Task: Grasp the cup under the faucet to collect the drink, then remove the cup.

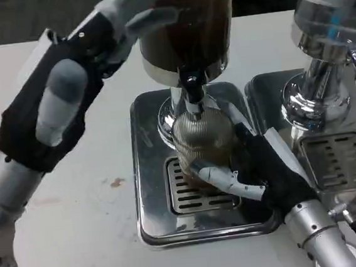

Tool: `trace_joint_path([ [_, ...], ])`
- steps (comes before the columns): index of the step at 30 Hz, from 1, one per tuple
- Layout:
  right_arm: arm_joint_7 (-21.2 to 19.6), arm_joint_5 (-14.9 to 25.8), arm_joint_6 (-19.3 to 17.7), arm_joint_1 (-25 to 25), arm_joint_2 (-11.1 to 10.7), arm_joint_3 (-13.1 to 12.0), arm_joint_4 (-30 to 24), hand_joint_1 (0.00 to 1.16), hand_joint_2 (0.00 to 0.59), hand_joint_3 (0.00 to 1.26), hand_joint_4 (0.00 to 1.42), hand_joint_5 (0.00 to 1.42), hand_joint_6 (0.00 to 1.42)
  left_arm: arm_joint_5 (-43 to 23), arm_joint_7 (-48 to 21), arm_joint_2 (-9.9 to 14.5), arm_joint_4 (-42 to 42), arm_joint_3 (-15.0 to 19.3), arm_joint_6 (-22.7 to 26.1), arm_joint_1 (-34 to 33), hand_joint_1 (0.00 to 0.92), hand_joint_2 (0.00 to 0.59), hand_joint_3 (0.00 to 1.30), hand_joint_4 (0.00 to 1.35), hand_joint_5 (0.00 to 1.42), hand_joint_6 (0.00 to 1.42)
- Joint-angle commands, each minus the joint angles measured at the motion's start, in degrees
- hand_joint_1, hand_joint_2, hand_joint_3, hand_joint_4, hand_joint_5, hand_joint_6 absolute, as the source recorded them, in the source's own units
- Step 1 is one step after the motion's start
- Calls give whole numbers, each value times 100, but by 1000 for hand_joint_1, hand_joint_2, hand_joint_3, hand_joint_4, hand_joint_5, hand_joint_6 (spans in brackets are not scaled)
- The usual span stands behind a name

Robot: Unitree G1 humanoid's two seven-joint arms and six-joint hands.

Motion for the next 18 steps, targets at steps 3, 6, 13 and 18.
trace_joint_path([
  [3, -66, 6, -146, 32, -12, -35, -1, 640, 248, 0, 0, 0, 0, 71, 338, -167, 203, 378, -356, 631, 0, 83, 109, 1, 96, 68],
  [6, -56, 7, -152, 46, -13, -28, -16, 643, 248, 0, 0, 0, 0, 254, 453, -187, 403, 449, -525, 964, 0, 86, 75, 0, 50, 36],
  [13, -47, 4, -153, 77, -17, -21, -41, 648, 247, 0, 0, 0, 0, 1036, 1035, -265, 596, 512, -1146, 1510, 0, 96, 2, 0, 1, 0],
  [18, -66, 4, -169, 118, 8, -15, -79, 653, 249, 0, 0, 0, 0, 2413, 2056, -383, 726, 619, -1804, 1967, 0, 113, 0, 0, 0, 0],
])
